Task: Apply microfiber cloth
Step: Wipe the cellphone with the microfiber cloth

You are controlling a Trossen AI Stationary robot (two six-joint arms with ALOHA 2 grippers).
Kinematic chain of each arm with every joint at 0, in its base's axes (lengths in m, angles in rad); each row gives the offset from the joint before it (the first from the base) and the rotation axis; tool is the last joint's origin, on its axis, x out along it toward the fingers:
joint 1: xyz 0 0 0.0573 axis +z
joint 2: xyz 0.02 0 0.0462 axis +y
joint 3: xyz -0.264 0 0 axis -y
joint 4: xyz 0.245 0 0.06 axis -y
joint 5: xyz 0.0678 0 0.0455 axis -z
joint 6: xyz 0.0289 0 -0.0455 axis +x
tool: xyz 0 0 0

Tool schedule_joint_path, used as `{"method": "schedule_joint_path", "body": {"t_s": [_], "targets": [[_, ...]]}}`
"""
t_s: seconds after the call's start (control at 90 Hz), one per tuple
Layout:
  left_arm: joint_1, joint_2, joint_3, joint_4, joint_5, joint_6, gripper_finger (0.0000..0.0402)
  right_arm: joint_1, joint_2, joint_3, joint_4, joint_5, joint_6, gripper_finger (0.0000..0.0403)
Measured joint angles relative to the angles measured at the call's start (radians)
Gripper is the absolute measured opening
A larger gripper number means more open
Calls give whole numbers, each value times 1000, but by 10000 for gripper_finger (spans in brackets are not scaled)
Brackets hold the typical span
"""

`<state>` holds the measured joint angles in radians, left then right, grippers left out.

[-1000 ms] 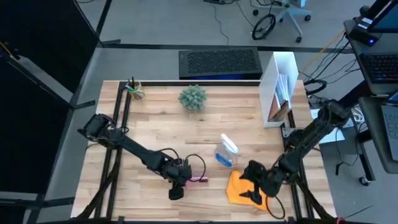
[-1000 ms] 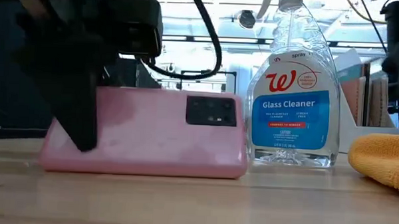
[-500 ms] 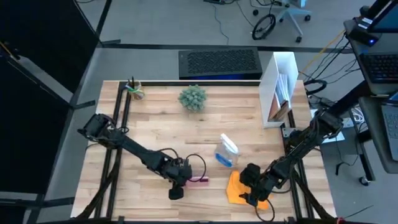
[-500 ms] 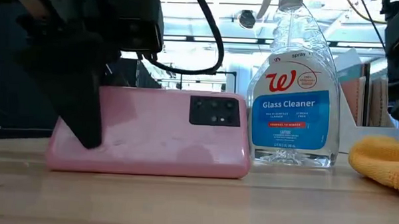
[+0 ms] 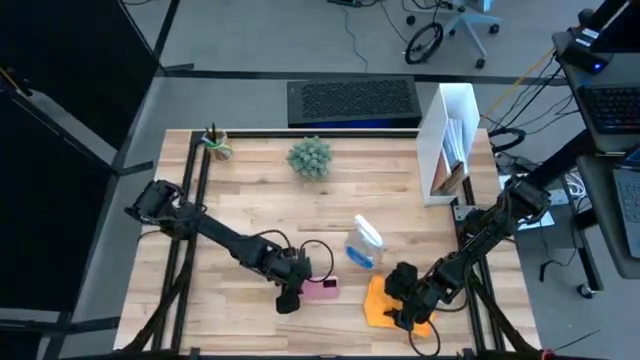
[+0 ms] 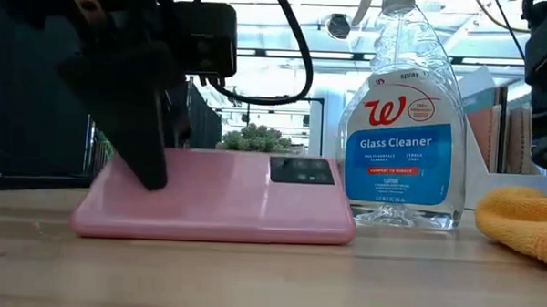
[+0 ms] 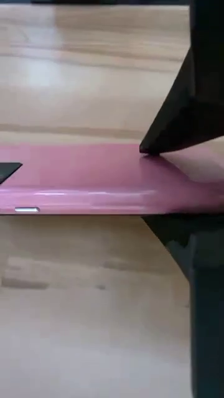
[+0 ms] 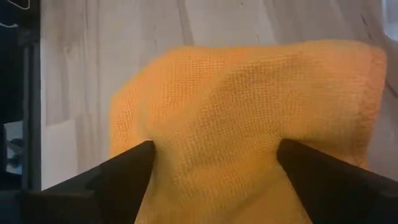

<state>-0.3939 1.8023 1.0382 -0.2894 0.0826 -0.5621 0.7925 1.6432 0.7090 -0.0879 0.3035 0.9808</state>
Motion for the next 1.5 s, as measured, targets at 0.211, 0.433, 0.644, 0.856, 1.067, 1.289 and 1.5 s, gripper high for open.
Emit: {"method": "schedule_joint_path", "body": {"t_s": [0.211,0.433,0.644,0.856,1.067,1.289,1.5], "targets": [[-9,-13,5,-51,-34,10,142,-2,8,-1,-13,35,-79,336],[-22,-41,15,-66,-68,63,125,-1,37,1,-13,48,-112,336],[-7,-40,14,-78,-15,92,123,-6,38,0,-2,43,-108,336],[-86,-75,17,3,-39,-12,123,-8,41,-2,39,52,-180,315],[-160,-3,-15,-15,-99,-104,123,-26,42,-3,62,46,-279,224],[-157,44,-10,81,-130,-86,123,-55,42,-3,82,47,-287,111],[-158,70,-9,79,-170,-87,123,-83,44,-5,196,26,-347,19]]}}
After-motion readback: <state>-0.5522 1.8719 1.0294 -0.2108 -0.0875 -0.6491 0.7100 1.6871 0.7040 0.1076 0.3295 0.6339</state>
